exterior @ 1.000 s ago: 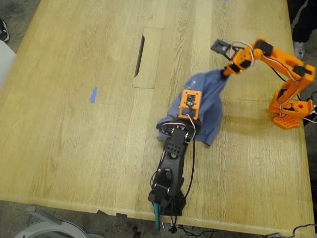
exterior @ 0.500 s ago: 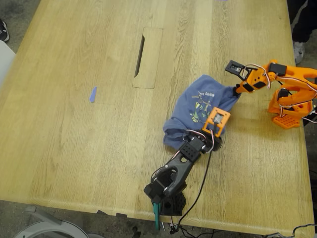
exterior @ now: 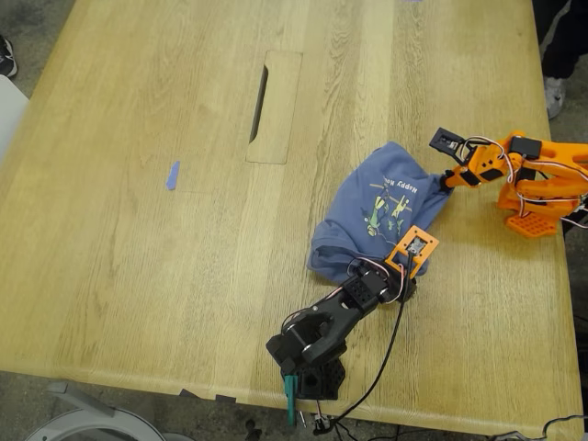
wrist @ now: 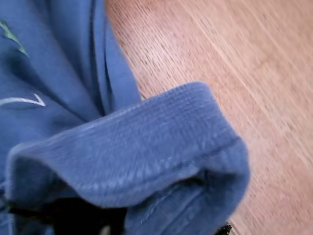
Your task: Fold a T-shirt
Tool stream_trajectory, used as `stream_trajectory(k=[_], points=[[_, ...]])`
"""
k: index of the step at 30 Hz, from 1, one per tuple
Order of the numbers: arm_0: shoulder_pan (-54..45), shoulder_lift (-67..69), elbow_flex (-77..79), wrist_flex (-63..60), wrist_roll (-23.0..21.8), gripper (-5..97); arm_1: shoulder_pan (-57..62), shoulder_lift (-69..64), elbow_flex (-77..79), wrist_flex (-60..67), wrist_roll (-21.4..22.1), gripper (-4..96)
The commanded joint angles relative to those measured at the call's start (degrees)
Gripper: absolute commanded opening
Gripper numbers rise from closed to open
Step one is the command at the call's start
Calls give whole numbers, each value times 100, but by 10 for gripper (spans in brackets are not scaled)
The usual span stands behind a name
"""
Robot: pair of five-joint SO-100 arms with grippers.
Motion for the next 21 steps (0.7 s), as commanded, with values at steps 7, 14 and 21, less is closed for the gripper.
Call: stream_trajectory(k=[7,14,21], points=[[26,26,-396,193,237,497,413,360,-316,844,-26,200],[35,26,-1230,765,123,621,677,352,-984,1257,-53,227],[176,26,-2461,1600,176,648,598,325,-1898,1846,-70,232]])
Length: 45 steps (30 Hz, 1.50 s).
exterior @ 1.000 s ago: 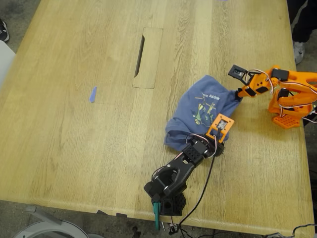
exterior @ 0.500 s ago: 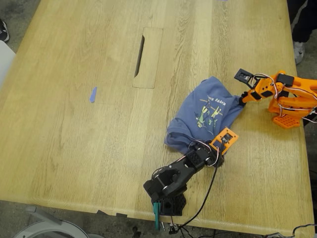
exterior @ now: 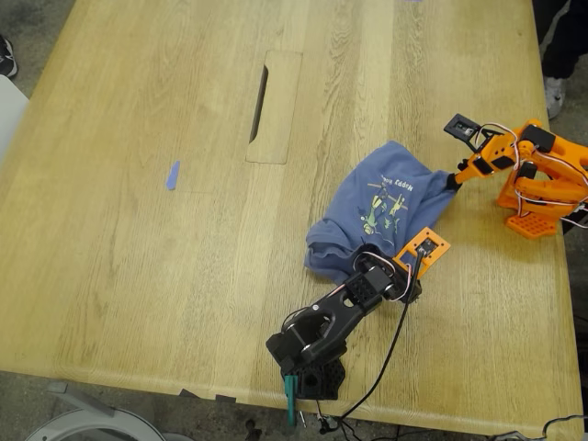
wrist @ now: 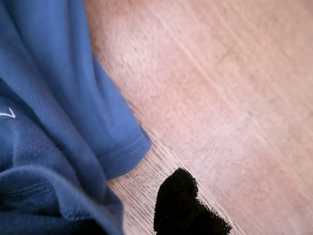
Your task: Fold a T-shirt
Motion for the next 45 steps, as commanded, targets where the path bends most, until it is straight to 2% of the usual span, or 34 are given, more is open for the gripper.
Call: stream_trajectory(k=[1,8,11,16,22,26,28,33,36,40,45], points=[[70,9,-1195,369,18,649,26,-35,-615,237,-53,231],[97,-44,-1723,967,9,650,-185,211,-624,536,-114,290],[62,-53,-1978,1362,-88,695,-220,114,-668,211,-79,261],[35,53,-2382,2461,-492,761,-448,35,-1055,633,-70,263],[-79,-149,-2883,3182,-650,766,-492,-255,-1547,650,-70,254],[-70,-396,-3366,4061,-932,773,-545,-492,-1802,571,-79,239],[-79,-396,-3375,4236,-1239,774,-580,-624,-1863,413,-79,235],[-229,-738,-3595,3120,-782,765,-809,-1424,-2268,-334,-79,209],[-264,-984,-3480,2206,-527,690,-1125,-2021,-2399,-958,-114,152],[-501,-1187,-3164,1310,-334,510,-1608,-3050,-2883,-1714,-158,2],[-993,-1195,-2382,229,-545,193,-2118,-4271,-3401,-2593,-132,1]])
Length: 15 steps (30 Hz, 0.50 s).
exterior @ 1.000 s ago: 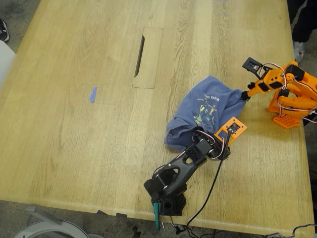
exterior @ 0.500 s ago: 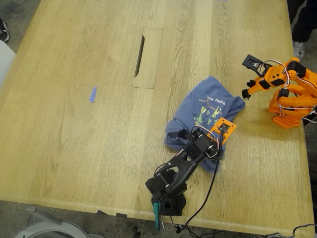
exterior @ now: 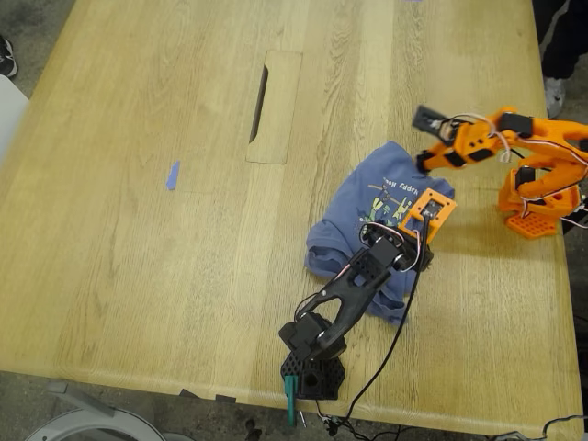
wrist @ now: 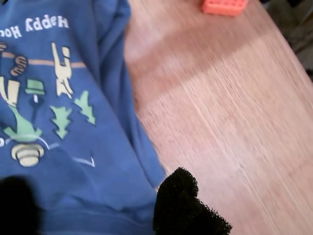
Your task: Fold a T-shirt
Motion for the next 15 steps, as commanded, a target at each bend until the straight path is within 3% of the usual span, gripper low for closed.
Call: stream_trajectory(k=[1,3,15], points=[[-343,44,343,-870,-185,132,-211,-483,-404,-510,-9,1],[-519,-35,729,-1485,-308,0,-299,-826,-422,-861,9,1],[-1758,-299,2716,-3375,-167,-1,-290,-1758,756,-2479,105,1]])
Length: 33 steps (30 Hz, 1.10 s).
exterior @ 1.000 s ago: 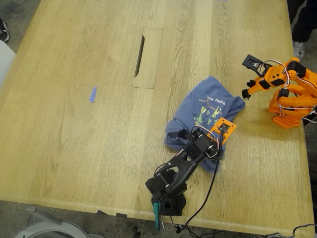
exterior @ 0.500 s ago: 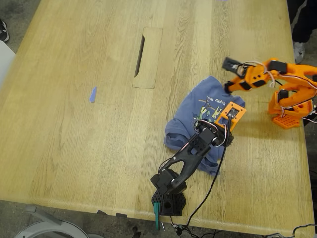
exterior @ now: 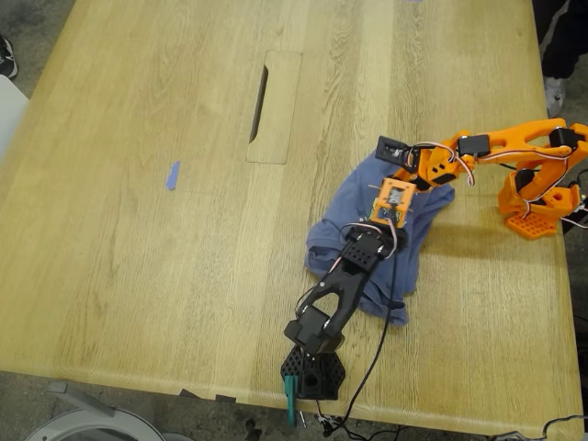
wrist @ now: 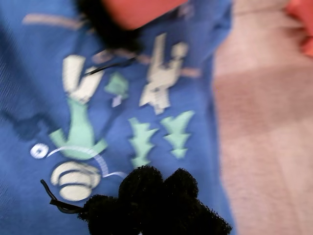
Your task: Fold a T-shirt
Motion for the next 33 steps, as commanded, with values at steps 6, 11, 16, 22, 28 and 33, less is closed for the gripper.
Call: stream_trajectory(k=[6,11,16,22,28,33], points=[[-1151,1397,1995,-589,105,-1,738,571,1310,-571,18,0],[-1714,3252,2918,457,149,-1,1494,1239,1907,-457,-26,0],[-1758,4526,2733,1723,176,-1,1995,1767,1705,193,-70,0],[-1037,3463,923,2180,193,-1,1503,1477,53,1433,-70,0],[-466,1134,-1107,1371,211,0,580,439,-1556,1863,-18,-1],[-360,-510,-1802,308,185,0,18,-97,-1143,958,44,-1]])
